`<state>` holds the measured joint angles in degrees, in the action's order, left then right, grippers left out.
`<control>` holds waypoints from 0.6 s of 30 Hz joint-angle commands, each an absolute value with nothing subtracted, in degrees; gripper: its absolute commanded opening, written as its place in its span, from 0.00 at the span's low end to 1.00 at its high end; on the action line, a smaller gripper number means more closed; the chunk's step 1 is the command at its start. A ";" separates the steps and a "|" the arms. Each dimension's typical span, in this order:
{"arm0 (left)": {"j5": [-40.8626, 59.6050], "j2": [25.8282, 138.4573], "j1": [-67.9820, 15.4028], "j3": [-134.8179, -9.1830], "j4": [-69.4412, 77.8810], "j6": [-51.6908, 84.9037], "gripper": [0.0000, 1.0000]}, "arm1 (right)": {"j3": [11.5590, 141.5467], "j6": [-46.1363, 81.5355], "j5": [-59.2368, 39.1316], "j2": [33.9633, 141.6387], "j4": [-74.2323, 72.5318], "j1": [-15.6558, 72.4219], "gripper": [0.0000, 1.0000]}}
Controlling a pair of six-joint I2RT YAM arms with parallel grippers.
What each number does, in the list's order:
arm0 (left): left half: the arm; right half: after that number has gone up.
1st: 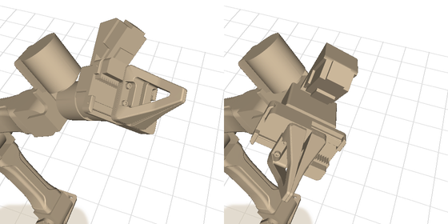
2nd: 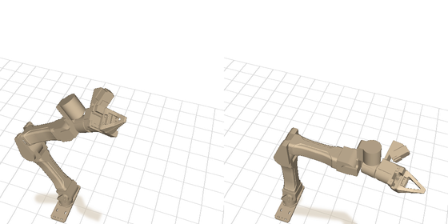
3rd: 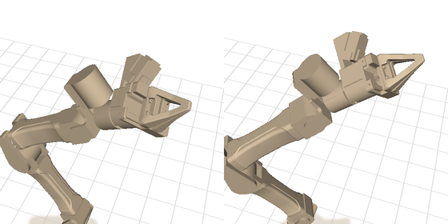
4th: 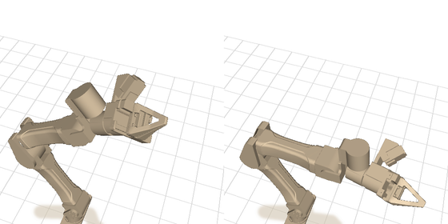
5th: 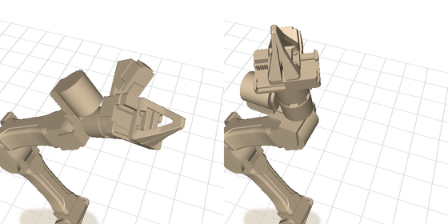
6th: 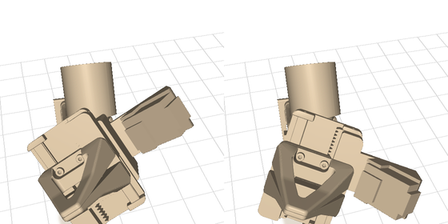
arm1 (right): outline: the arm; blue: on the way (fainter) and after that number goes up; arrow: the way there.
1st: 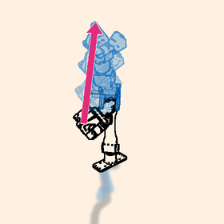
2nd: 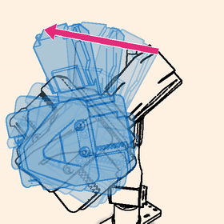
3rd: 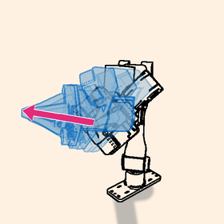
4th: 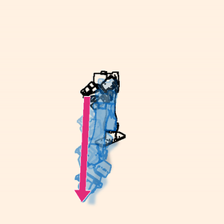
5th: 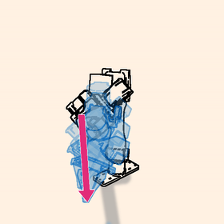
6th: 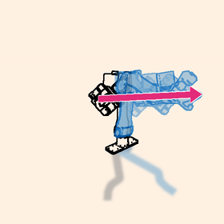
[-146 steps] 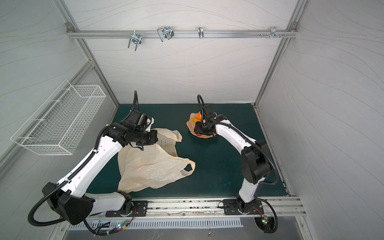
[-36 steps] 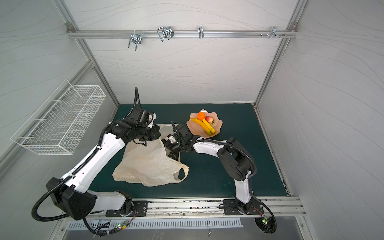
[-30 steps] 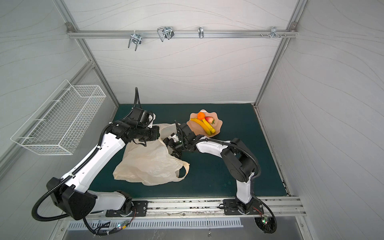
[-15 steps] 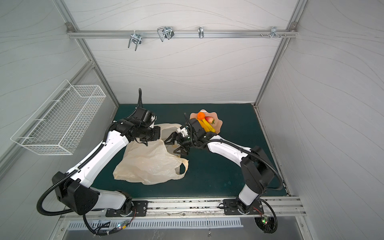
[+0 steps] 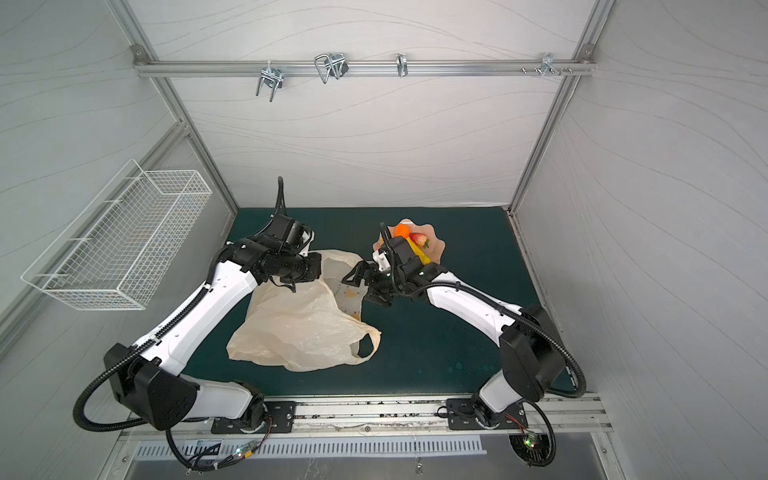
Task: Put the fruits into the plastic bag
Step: 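Withdraw the open right gripper from the bag toward the bowl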
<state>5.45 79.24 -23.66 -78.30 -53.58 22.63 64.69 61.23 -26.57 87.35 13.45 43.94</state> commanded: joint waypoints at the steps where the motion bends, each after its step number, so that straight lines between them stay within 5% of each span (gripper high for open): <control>1: 6.04 78.94 -23.47 -80.43 -52.78 21.62 0.00 | 65.71 59.66 -24.59 85.38 16.33 43.68 0.97; 18: 6.50 79.11 -23.47 -80.56 -52.65 21.45 0.00 | 69.67 45.47 -18.99 80.13 33.45 34.11 0.97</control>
